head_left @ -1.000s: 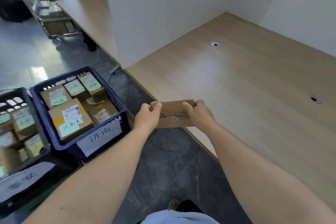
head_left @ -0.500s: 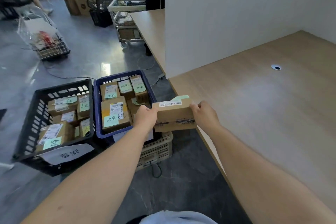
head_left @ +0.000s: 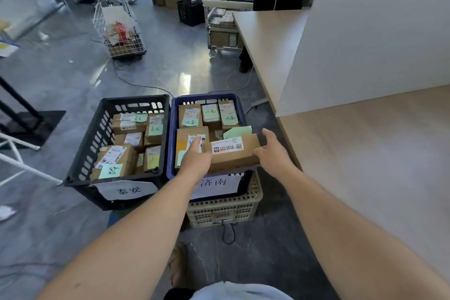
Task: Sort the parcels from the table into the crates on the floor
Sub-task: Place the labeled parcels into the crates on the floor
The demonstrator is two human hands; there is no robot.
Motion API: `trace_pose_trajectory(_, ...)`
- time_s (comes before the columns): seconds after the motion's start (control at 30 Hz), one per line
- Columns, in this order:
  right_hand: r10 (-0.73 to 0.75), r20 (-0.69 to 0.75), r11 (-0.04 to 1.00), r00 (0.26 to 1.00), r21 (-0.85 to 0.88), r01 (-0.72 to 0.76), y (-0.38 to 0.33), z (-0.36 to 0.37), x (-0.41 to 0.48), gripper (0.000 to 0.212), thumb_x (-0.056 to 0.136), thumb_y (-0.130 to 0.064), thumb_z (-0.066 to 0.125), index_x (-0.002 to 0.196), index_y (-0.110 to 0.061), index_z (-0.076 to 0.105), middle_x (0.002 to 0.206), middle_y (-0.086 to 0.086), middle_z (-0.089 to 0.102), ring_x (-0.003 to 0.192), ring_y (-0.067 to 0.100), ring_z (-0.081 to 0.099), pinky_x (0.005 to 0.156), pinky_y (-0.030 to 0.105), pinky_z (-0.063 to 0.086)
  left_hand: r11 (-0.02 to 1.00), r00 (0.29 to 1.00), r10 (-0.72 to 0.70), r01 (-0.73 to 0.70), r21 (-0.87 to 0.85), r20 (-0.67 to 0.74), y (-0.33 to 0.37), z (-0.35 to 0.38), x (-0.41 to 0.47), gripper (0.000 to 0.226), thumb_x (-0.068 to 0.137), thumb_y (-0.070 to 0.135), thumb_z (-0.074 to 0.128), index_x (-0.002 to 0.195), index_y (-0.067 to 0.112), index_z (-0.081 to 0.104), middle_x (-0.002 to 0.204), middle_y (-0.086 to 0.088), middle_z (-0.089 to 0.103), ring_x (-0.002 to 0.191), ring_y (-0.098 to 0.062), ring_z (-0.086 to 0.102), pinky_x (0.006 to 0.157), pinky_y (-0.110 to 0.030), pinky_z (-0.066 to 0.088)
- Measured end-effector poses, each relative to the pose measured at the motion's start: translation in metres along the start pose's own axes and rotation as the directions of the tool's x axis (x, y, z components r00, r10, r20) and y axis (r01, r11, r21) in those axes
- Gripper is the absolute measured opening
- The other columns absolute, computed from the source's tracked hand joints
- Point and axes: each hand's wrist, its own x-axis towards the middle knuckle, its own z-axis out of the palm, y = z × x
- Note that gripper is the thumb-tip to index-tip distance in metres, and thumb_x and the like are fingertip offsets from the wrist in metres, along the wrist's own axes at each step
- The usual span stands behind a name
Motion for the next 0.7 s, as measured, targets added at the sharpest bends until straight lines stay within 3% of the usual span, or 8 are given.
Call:
trace_pose_trajectory(0.13,0.008,0.035,0.999,0.999,-0.036,-0.007,-0.031,0.028,0.028,0.078,0.096,-0.014,0.052,0.149,-0.043,0.004,0.119,-0.003,0.058,0.075,0.002,0.056,0.048,0.016,0.042,1.0,1.0,0.005,-0.005,-0.005,-0.002,0.001,-0.029,0.041,0.051,0.09,0.007,0.046,0.133,0.033,0.047,0.092,0.009,0.053,0.074,-0.016,0.052,0.071,-0.037,0.049)
trace_pose_trajectory(0.23,-0.011,0.063,0.997,0.998,-0.072,0.015,-0.057,0.052,0.046,0.08,0.096,-0.007,0.049,0.149,-0.045,0.003,0.103,-0.006,0.059,0.077,0.006,0.059,0.053,0.027,0.055,1.0,1.0,0.005,-0.004,0.01,-0.015,0.004,-0.057,0.069,0.03,0.089,0.011,0.051,0.113,0.029,0.051,0.101,0.001,0.058,0.078,-0.017,0.055,0.06,-0.032,0.045)
trace_pose_trajectory(0.3,-0.02,0.097,0.995,0.995,-0.091,0.029,-0.075,0.069,0.058,0.08,0.095,-0.003,0.047,0.149,-0.045,0.006,0.093,-0.009,0.056,0.082,0.015,0.062,0.066,0.034,0.058,1.0,0.999,-0.02,0.021,0.006,-0.039,0.004,-0.077,0.089,0.015,0.089,0.018,0.052,0.101,0.027,0.05,0.104,-0.001,0.061,0.088,-0.02,0.059,0.068,-0.036,0.049)
trace_pose_trajectory(0.37,-0.019,0.121,0.997,0.992,-0.072,0.028,-0.095,0.085,0.071,0.074,0.094,-0.003,0.048,0.146,-0.046,0.019,0.098,-0.008,0.057,0.083,0.018,0.064,0.067,0.034,0.057,0.998,0.997,-0.055,0.054,-0.018,-0.056,0.004,-0.098,0.107,0.006,0.09,0.027,0.052,0.096,0.026,0.051,0.1,-0.001,0.064,0.091,-0.02,0.061,0.076,-0.037,0.052)
trace_pose_trajectory(0.47,0.007,0.149,1.0,0.989,-0.017,-0.004,-0.123,0.112,0.087,0.042,0.092,-0.008,0.051,0.122,-0.037,0.049,0.103,-0.004,0.059,0.075,0.014,0.062,0.057,0.027,0.055,0.994,0.993,-0.1,0.097,-0.051,-0.057,0.002,-0.131,0.132,0.015,0.091,0.037,0.05,0.092,0.022,0.051,0.099,-0.005,0.066,0.092,-0.023,0.063,0.084,-0.043,0.053)
trace_pose_trajectory(0.57,0.049,0.125,0.997,0.991,0.048,-0.056,-0.141,0.141,0.101,0.009,0.091,-0.022,0.056,0.098,-0.027,0.058,0.102,0.0,0.065,0.086,0.021,0.065,0.076,0.039,0.058,0.988,0.989,-0.136,0.13,-0.086,-0.066,-0.005,-0.157,0.153,0.026,0.087,0.044,0.053,0.089,0.019,0.046,0.1,-0.008,0.064,0.09,-0.024,0.061,0.085,-0.044,0.051)
trace_pose_trajectory(0.63,0.067,0.101,0.995,0.993,0.064,-0.074,-0.151,0.158,0.105,0.009,0.091,-0.029,0.059,0.09,-0.02,0.062,0.098,0.007,0.069,0.087,0.026,0.066,0.078,0.043,0.056,0.99,0.985,-0.131,0.124,-0.062,-0.108,-0.01,-0.171,0.163,0.032,0.085,0.048,0.058,0.092,0.02,0.043,0.101,-0.006,0.059,0.084,-0.019,0.056,0.074,-0.037,0.047)
trace_pose_trajectory(0.7,0.07,0.08,0.996,0.994,0.048,-0.074,-0.158,0.173,0.108,0.013,0.09,-0.026,0.061,0.09,-0.013,0.063,0.097,0.011,0.069,0.087,0.029,0.066,0.077,0.043,0.057,0.993,0.985,-0.115,0.11,-0.047,-0.131,-0.013,-0.182,0.171,0.048,0.08,0.048,0.067,0.111,0.019,0.044,0.111,-0.003,0.056,0.092,-0.018,0.055,0.072,-0.034,0.046)
